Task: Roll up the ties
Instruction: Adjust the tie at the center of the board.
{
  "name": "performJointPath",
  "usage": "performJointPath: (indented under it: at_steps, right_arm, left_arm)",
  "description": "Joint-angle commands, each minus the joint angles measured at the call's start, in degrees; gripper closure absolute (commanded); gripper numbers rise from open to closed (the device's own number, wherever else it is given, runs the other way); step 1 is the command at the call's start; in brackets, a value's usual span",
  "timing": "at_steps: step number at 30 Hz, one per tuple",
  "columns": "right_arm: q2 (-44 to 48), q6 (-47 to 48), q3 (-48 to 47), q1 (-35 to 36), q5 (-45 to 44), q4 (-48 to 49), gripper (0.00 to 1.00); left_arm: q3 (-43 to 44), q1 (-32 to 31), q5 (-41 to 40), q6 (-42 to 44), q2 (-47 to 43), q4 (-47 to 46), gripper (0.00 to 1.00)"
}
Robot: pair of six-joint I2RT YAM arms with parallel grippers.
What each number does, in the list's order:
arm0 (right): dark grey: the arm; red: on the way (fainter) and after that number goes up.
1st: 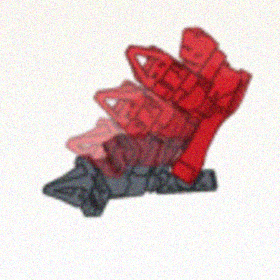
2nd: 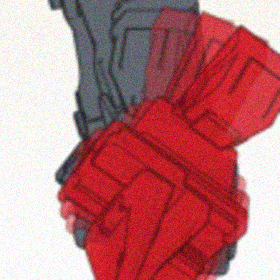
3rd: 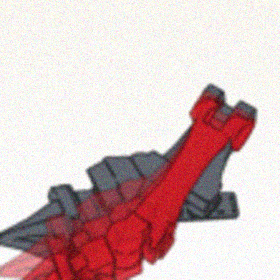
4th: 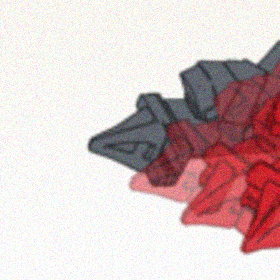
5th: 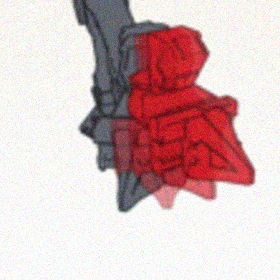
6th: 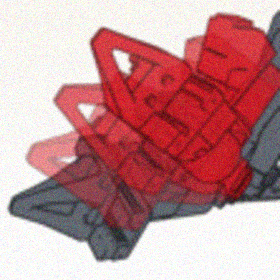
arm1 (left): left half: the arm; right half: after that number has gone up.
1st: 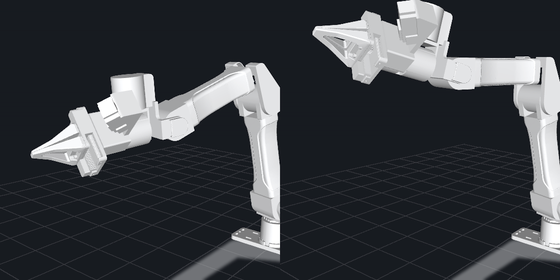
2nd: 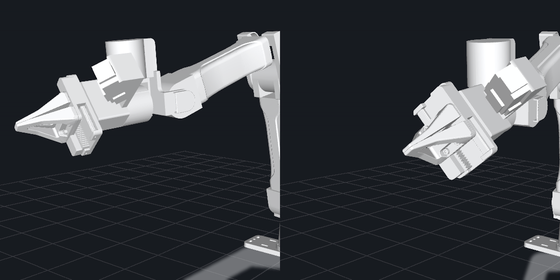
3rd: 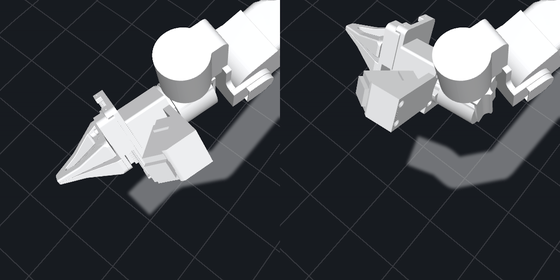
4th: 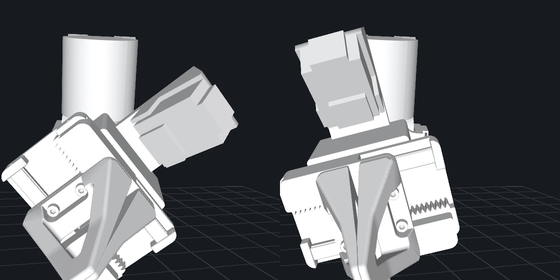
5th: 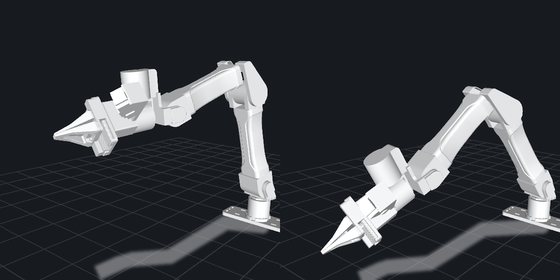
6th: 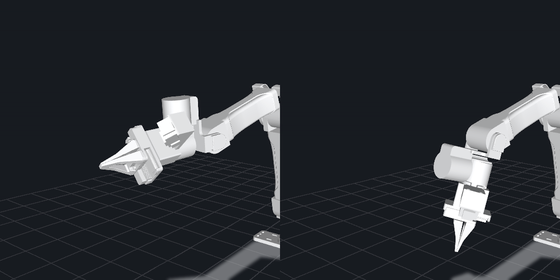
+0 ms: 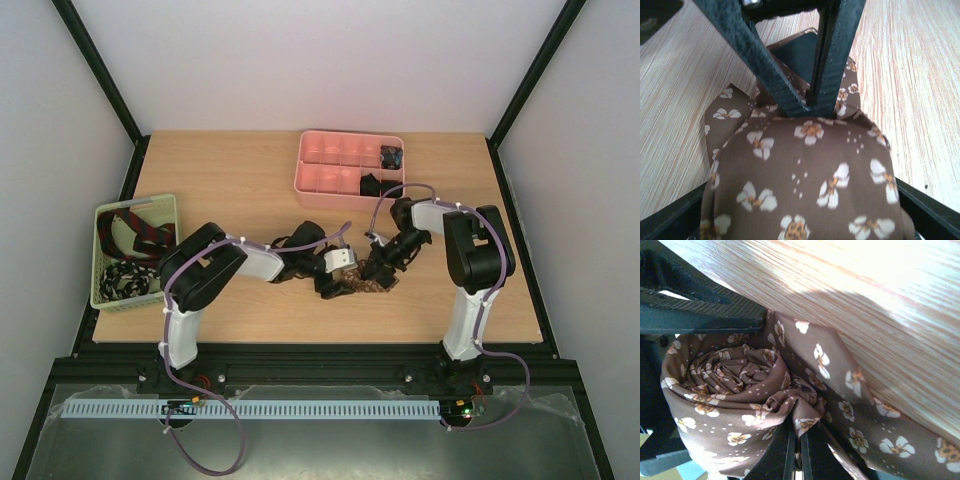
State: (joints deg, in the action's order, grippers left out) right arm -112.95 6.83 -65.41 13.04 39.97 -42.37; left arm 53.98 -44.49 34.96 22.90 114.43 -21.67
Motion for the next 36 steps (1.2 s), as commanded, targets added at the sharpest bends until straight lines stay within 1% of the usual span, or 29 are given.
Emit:
performJointPath:
  at_steps: [1, 3, 5, 6, 7, 11, 14, 15, 19, 20, 23, 25, 26, 29, 32, 36]
  right_arm:
    - [-2.20, -0.24, 1.95, 0.44, -6.95, 2.64, 0.99]
    - [-1.64, -0.32, 1.93, 0.49, -6.48, 2.65, 0.99]
    - [-1.20, -0.16, 1.74, 0.46, -5.79, 2.44, 0.99]
    - [-0.91, -0.20, 1.57, 0.49, -5.33, 2.27, 0.99]
    - [-0.65, -0.16, 1.46, 0.58, -4.87, 2.09, 0.99]
    - [0.43, 0.01, 0.67, 1.08, -3.21, 1.11, 0.99]
    - [0.96, -0.23, -0.16, 1.56, -2.61, 0.44, 0.99]
    - [1.04, -0.30, -0.32, 1.66, -2.55, 0.40, 0.99]
    - [0.93, -0.23, -1.23, 1.81, -2.10, -0.40, 0.98]
    - [0.74, -0.05, -1.74, 1.80, -1.45, -1.17, 0.96]
    - [1.78, -0.31, -3.72, 0.47, 1.99, -3.00, 0.81]
    - [1.98, -0.46, -6.11, -0.75, 2.76, -4.43, 0.73]
    - [1.78, -0.75, -7.69, -1.19, 2.53, -4.77, 0.71]
    - [1.24, -0.50, -8.90, -1.49, -0.36, -4.76, 0.67]
    - [-0.40, -0.49, -9.73, -1.47, -3.43, -4.21, 0.65]
    - [-2.33, 0.37, -11.38, -0.28, -3.56, -5.08, 0.64]
  left_arm:
    - [1.98, -0.79, 0.08, -2.49, 3.09, -0.73, 0.13]
    - [2.90, -0.73, -1.12, -3.30, 3.99, -0.42, 0.08]
    - [2.88, -0.77, -1.79, -3.27, 4.28, -0.42, 0.06]
    - [2.59, -0.77, -1.95, -3.00, 4.48, -0.55, 0.05]
    - [2.40, -0.74, -1.87, -2.50, 4.70, -0.38, 0.07]
    - [1.05, -0.79, -1.14, 0.72, 5.13, 0.60, 0.20]
    - [-2.94, -0.94, -0.63, 3.29, 3.51, -3.11, 0.32]
    - [-3.94, -0.95, -0.29, 3.82, 2.91, -4.05, 0.35]
    - [-6.16, -1.03, 0.70, 4.26, 1.50, -8.05, 0.49]
    - [-6.36, -0.99, 0.72, 4.08, 1.60, -8.61, 0.54]
    - [-8.11, -1.04, 0.57, 4.88, 2.06, -11.25, 0.66]
    - [-9.88, -0.98, 0.36, 5.97, 2.10, -12.77, 0.68]
    - [-10.73, -0.91, 0.42, 6.58, 2.11, -13.49, 0.69]
    - [-12.39, -0.95, 0.68, 8.24, 2.24, -14.44, 0.69]
    - [-13.13, -0.93, 0.72, 9.22, 2.35, -14.89, 0.70]
    - [-13.29, -0.87, 0.46, 9.65, 2.66, -15.16, 0.70]
